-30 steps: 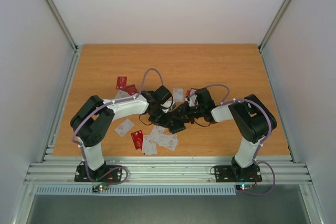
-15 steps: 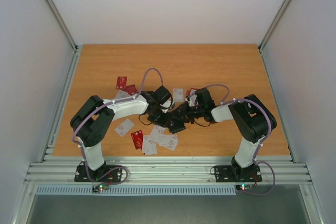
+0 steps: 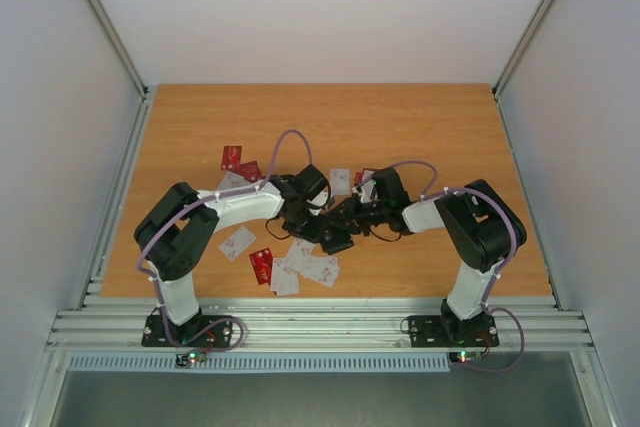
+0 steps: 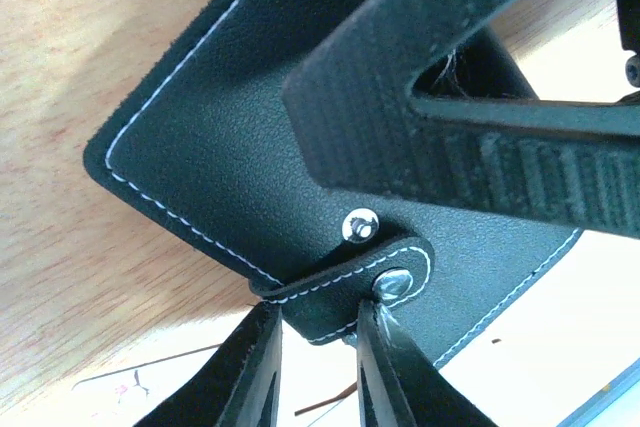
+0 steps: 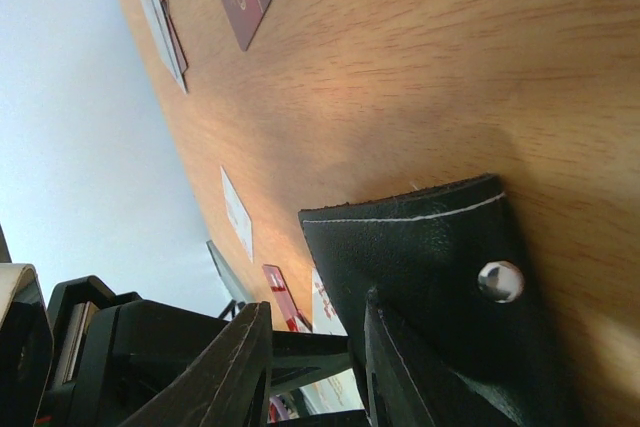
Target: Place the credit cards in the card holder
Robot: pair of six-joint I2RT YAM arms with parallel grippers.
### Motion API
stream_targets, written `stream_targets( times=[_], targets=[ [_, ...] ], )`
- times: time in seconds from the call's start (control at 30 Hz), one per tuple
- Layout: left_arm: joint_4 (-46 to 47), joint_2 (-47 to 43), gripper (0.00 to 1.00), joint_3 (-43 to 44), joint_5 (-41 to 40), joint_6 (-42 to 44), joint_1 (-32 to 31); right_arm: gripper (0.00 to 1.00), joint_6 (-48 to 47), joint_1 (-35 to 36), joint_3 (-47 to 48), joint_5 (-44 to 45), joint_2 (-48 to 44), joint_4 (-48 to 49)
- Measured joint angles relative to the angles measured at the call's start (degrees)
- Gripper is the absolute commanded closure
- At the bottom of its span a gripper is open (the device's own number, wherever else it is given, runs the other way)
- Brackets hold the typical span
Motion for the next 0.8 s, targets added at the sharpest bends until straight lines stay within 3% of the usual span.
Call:
stream_targets(
  times=[0.6,0.8],
  targets=[
    [4.9,-0.7,0.75,-2.1,-2.6,-2.5,-2.3,0.72,-2.0,-1.0,-0.5,-0.8,0.1,0.1],
    [8.7,-3.4,0.61,-6.0,-3.9,-2.6,-3.0,0.73,-3.5,-1.2,-0.5,-1.2,0.0,-0.8]
  ],
)
